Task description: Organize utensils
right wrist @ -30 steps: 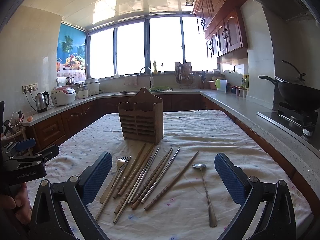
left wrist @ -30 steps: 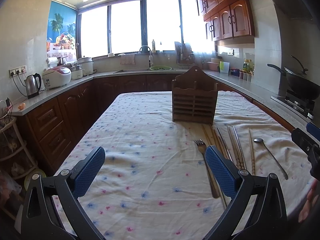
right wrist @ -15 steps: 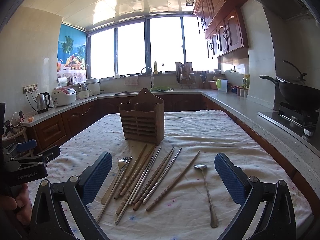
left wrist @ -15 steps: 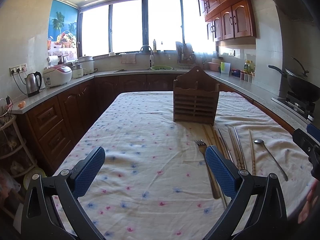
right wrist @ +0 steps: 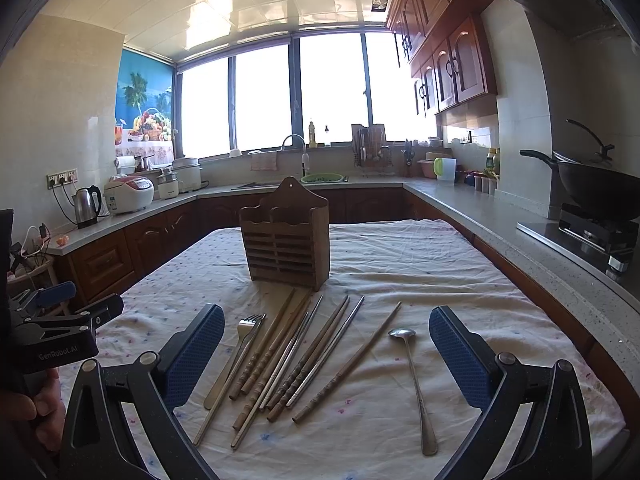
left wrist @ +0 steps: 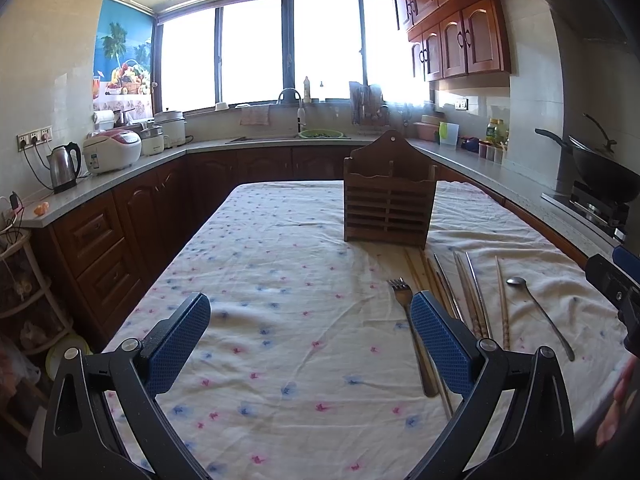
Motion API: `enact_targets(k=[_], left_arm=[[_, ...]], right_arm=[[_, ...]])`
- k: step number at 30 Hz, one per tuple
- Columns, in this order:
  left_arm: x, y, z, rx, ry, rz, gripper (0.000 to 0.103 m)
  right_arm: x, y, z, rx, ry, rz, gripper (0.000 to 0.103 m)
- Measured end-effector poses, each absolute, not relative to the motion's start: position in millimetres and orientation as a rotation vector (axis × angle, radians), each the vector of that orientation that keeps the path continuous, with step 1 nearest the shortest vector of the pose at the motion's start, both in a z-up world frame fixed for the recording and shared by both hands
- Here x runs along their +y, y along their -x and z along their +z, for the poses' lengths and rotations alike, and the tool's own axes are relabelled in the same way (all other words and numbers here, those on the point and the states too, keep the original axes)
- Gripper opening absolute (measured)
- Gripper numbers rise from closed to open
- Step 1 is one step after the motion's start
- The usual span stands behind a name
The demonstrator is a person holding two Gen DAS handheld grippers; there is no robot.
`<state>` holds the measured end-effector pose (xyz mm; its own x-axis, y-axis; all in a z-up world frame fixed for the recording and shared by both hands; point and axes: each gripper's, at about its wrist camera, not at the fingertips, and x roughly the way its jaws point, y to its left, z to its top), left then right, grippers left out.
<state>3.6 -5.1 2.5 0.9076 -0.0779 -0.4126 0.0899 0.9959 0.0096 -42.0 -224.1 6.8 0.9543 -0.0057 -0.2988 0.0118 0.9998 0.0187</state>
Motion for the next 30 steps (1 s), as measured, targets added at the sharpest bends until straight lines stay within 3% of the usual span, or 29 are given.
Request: enact_targets(k=[21, 30], left_arm=[[-7, -8, -2, 0.451, -0.026, -0.097, 0.103], [-2, -30, -9, 0.565, 0.059, -0.189, 0.103]], right_arm=[[-225, 42, 6, 0.307, -0.025, -0.009, 0.103], [-232, 31, 5, 0.343, -0.042, -0.005, 0.103]])
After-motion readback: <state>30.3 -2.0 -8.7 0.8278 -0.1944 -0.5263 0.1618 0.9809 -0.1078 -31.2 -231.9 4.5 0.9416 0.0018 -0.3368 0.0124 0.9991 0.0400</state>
